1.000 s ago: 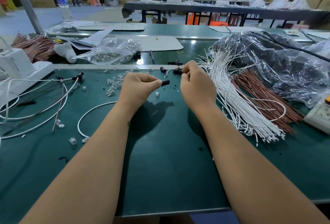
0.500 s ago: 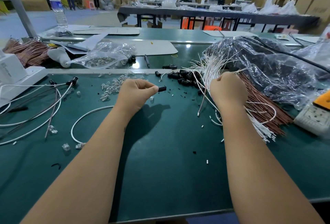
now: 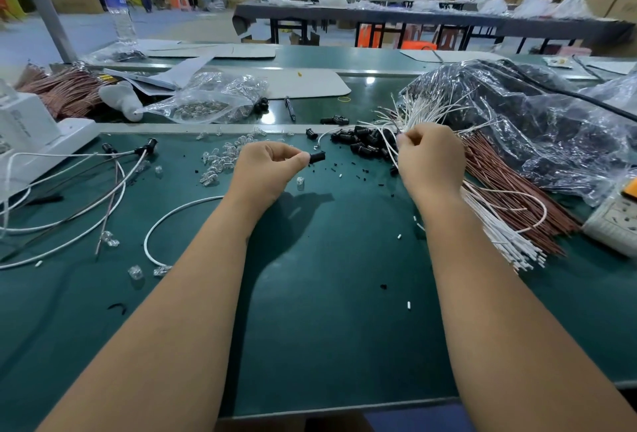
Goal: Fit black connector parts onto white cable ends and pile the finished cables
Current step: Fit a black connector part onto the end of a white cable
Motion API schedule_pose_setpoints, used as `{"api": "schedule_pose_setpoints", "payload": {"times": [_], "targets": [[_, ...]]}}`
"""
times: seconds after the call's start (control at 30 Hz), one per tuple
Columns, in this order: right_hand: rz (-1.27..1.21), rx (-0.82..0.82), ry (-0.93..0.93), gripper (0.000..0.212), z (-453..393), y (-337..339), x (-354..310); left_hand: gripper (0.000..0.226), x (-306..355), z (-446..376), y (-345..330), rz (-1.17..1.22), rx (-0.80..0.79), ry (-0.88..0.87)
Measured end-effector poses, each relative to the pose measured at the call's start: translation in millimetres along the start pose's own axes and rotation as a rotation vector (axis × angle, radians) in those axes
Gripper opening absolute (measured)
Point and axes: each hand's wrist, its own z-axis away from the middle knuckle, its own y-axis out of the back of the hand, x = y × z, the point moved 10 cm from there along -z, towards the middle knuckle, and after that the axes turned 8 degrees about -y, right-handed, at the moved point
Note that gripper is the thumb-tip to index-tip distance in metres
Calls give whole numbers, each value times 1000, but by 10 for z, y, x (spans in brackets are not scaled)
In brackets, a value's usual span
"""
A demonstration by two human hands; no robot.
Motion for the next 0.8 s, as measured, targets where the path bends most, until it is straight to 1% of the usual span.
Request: {"api": "schedule_pose_setpoints", "payload": {"times": [0.07, 0.13, 0.2, 0.27, 0.37, 0.47, 0.53, 0.6, 0.67, 0.7, 0.8], "targets": [[-111, -22, 56, 15, 77, -71, -140, 15, -16, -12, 48, 41, 31, 6], [-211, -87, 90, 21, 166, -204, -247, 13, -37, -24, 111, 91, 70, 13], [-307, -186, 101, 26, 252, -371, -315, 12, -75, -31, 182, 124, 124, 30], [-350, -228, 121, 27, 299, -471, -357, 13, -113, -32, 245, 156, 180, 51], [-424, -260, 52, 33, 270, -541, -295, 14, -129, -36, 287, 187, 222, 62], [-516, -328, -50, 43, 249, -599, -202, 13, -126, -38, 281, 193, 215, 59], [-632, -370, -89, 38, 248, -606, -188, 12, -120, -35, 260, 189, 199, 57], [-715, -396, -104, 24, 249, -605, -191, 11, -117, -32, 251, 185, 191, 57], [-727, -384, -74, 12, 240, -579, -192, 11, -117, -31, 245, 179, 182, 56], [-714, -366, -54, 8, 233, -562, -187, 12, -117, -29, 239, 167, 174, 55], [-666, -313, -27, 9, 199, -546, -169, 12, -136, -24, 204, 119, 135, 67]]}}
